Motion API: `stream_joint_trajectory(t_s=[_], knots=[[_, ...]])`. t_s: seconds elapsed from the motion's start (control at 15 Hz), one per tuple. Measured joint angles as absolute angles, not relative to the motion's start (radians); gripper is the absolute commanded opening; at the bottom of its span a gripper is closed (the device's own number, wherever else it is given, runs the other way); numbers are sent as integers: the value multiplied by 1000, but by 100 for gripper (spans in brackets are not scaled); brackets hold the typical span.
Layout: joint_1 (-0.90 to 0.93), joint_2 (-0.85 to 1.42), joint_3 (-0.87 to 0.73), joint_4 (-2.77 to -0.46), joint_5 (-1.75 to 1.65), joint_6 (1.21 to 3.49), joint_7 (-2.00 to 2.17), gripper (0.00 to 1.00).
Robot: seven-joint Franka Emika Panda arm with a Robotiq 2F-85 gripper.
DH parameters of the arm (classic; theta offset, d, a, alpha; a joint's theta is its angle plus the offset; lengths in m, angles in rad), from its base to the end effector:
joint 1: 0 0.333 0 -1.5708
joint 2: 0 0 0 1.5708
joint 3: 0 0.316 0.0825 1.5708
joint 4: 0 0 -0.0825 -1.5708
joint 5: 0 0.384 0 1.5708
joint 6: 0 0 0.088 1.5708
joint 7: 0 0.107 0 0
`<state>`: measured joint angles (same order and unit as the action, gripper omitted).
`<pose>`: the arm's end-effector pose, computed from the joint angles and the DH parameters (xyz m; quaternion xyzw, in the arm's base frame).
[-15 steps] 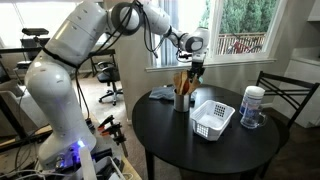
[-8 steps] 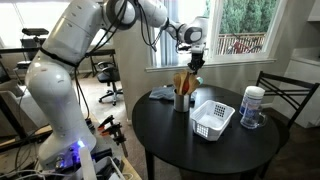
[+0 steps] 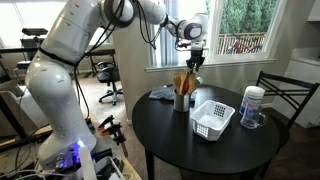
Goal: Pick up the wooden spatula and put it in the white basket
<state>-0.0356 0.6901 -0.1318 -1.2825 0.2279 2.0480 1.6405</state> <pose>0.7416 -0.0884 0.3532 -0.5917 0.8027 0.0115 0.0732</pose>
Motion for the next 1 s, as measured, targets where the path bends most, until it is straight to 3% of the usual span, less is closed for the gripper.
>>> stream_joint_trajectory(t_s=[0.2, 0.27, 1.0], knots=[[-43, 702, -134, -1283, 228, 2030, 1641, 98], [-47, 708, -134, -1283, 228, 2028, 1642, 100], [-83, 772, -141, -1282, 229, 2003, 1650, 100]])
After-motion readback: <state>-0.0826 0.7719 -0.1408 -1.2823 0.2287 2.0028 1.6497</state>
